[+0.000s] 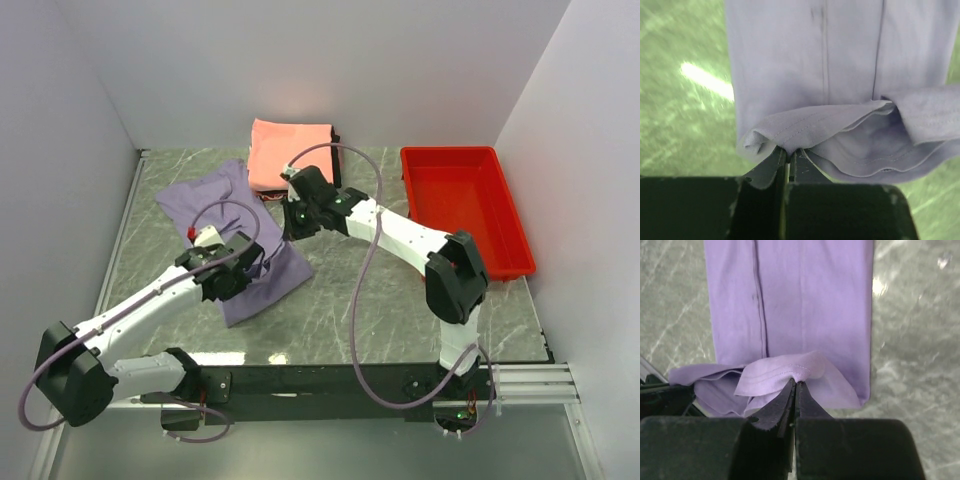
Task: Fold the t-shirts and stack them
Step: Fold the tshirt
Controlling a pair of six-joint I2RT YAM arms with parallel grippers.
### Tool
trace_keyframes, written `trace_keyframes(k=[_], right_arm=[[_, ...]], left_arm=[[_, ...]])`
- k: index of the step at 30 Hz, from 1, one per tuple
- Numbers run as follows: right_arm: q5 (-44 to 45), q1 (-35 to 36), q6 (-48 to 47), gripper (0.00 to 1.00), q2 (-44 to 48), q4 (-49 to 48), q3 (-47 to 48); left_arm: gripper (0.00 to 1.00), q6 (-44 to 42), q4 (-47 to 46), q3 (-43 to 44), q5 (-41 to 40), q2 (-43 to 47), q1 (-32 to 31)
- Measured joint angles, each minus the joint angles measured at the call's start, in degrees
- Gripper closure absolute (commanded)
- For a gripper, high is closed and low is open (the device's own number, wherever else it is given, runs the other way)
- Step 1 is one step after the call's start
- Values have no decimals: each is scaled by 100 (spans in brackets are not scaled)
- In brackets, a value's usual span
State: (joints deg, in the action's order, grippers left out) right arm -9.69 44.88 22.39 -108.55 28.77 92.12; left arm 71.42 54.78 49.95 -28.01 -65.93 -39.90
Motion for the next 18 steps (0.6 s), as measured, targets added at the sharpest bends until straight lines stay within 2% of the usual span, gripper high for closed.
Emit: trace_keyframes(k=[8, 18], right_arm=[[-15, -122, -116, 100, -752, -20, 1023], [7, -221, -260, 100, -1528, -90, 1978]], left_arm=[[99, -695, -680, -2, -31, 15, 1067], [99, -1279, -1443, -4, 107, -345, 1862]])
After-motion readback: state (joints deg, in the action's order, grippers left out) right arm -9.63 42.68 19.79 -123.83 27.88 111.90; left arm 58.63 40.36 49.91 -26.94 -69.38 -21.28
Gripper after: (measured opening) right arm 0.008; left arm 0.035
